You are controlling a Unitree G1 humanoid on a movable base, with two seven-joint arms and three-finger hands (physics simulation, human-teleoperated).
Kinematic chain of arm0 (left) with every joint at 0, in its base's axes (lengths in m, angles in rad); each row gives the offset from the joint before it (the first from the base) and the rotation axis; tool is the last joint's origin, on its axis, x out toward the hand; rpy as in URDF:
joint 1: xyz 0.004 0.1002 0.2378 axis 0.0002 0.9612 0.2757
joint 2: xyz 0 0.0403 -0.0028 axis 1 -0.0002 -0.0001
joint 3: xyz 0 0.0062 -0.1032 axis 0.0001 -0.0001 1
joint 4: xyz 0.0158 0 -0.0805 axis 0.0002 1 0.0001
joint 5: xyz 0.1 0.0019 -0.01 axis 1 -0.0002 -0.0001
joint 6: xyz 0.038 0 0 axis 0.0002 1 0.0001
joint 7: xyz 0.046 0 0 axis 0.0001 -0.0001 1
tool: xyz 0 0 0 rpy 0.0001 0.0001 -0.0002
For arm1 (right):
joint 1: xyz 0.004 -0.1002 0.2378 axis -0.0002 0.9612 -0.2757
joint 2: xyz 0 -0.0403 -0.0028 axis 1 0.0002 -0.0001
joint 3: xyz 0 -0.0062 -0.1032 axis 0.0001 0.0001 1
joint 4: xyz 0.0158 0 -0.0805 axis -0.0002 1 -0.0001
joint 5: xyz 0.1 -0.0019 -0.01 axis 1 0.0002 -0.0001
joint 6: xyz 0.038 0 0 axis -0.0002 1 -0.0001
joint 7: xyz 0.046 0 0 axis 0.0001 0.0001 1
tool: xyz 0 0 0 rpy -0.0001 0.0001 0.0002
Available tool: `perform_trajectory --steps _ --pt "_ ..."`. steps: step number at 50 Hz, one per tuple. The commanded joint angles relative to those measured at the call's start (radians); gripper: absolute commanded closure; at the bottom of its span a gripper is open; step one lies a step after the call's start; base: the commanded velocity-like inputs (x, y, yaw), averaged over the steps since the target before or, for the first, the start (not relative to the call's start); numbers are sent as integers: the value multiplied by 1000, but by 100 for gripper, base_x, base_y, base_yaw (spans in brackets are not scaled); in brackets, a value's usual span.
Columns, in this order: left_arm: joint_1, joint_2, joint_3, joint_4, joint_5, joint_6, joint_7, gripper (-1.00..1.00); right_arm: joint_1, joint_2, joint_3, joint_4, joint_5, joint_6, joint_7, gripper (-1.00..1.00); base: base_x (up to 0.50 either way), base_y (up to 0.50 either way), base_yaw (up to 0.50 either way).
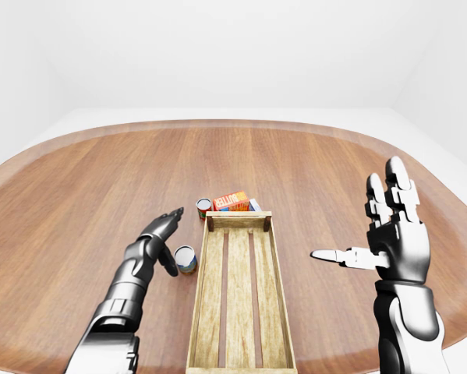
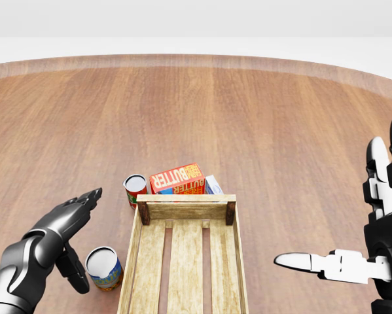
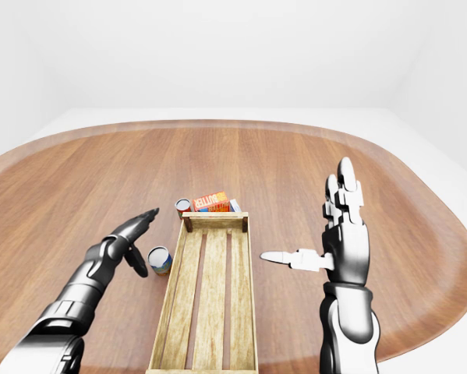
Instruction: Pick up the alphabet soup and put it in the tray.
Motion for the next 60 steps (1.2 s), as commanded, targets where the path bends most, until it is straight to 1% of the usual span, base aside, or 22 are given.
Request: perform_trajectory --steps 1,11,15,18,23,27,30,32,37,43,54,57,58,60 --pt "-28 -11 -12 43 14 -7 8 -100 -2 1 3 -4 -6 0 0 -98 0 0 0" --pt "-49 -11 -19 122 3 -27 35 -100 1 0 3 -1 -8 0 0 -98 0 0 0" --pt "-41 -19 -22 100 -2 -18 18 -100 5 1 0 -7 -7 0 4 -98 0 0 0" --pt "-38 -24 -27 115 -1 -27 26 -100 11 2 6 -7 -16 0 4 -98 0 0 0" --pt "-25 -27 -32 108 7 -28 24 -100 10 3 0 -11 -14 0 8 -98 0 0 0" --pt "-31 -35 -37 137 12 -37 40 -100 13 5 1 -14 -13 0 10 -98 0 0 0" --pt "-37 -39 -38 143 9 -33 34 -100 21 7 -1 -18 -11 0 13 -98 0 0 0" --pt "-53 -39 -41 176 10 -44 46 -100 26 9 -7 -15 -8 0 15 -98 0 0 0" --pt "-55 -46 -47 193 7 -44 51 -100 19 9 -5 -6 -13 0 13 -98 0 0 0" --pt "-69 -40 -47 223 5 -44 61 -100 11 7 -2 4 -12 0 11 -98 0 0 0" --pt "-74 -45 -53 269 -5 -44 76 -100 25 9 -5 -1 -9 0 12 -98 0 0 0" --pt "-68 -44 -53 262 -10 -44 68 -100 24 9 -6 -4 -9 0 12 -98 0 0 0" --pt "-56 -42 -57 250 -8 -44 48 -100 25 10 -6 -5 -10 0 12 -98 0 0 0" --pt "-42 -43 -58 234 -4 -44 37 -100 27 11 -6 -8 -12 0 10 -98 0 0 0"
